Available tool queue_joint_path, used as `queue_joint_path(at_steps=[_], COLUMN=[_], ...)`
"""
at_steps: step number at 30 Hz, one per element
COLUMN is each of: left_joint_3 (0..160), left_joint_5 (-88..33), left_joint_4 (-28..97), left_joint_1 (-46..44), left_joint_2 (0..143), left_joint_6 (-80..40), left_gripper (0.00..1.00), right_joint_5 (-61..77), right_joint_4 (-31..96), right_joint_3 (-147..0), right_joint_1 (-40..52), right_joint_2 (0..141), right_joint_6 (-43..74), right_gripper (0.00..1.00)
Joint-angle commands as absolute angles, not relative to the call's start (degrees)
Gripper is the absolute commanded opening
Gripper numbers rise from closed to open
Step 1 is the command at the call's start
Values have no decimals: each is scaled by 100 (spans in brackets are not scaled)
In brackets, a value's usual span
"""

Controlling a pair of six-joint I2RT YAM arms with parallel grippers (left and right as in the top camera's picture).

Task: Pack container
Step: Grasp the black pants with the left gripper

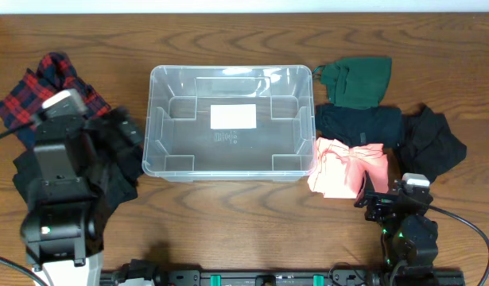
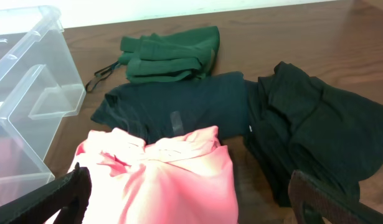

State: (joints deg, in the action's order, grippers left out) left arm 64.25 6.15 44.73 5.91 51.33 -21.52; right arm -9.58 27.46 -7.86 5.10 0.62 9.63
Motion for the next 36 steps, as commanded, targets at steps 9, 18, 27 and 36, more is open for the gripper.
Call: queue_joint_path(at_steps=[9, 18, 27, 36], left_joint_3=[6547, 6547, 6547, 6547], left_joint_5=[54, 663, -1872, -3535], left_joint_4=[5325, 5157, 4842, 4716], left_joint_1=[3701, 4866, 6152, 7057], left_joint_2=[5295, 6215, 7870, 9192], left_joint_6=[-2860, -2633, -659, 690], left_gripper=[98, 98, 90, 94], right_joint_5=[-963, -963, -963, -963], right_joint_4=[2749, 2749, 2749, 2749], right_joint_3=[-775, -775, -775, -775], right_joint_1=[480, 480, 480, 478], right_joint_2=[32, 32, 32, 32], right_joint_6=[980, 980, 980, 980], right_gripper=[99, 99, 99, 99])
